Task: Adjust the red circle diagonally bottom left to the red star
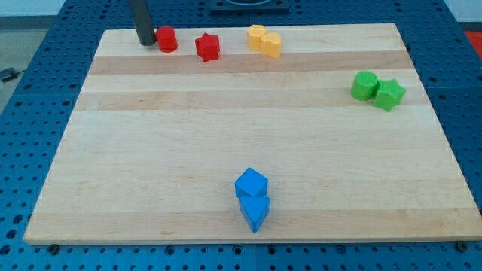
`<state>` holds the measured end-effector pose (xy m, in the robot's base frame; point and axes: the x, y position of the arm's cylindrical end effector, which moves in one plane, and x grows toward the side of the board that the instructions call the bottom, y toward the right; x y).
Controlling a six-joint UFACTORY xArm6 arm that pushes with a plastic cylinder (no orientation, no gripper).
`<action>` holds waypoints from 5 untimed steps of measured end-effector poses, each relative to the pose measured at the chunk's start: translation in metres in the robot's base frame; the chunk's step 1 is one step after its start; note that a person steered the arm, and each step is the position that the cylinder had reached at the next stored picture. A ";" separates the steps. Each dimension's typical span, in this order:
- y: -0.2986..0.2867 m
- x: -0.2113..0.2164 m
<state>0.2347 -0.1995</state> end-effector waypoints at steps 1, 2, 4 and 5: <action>-0.002 0.004; -0.032 -0.019; -0.002 -0.037; 0.020 -0.022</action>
<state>0.2126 -0.1791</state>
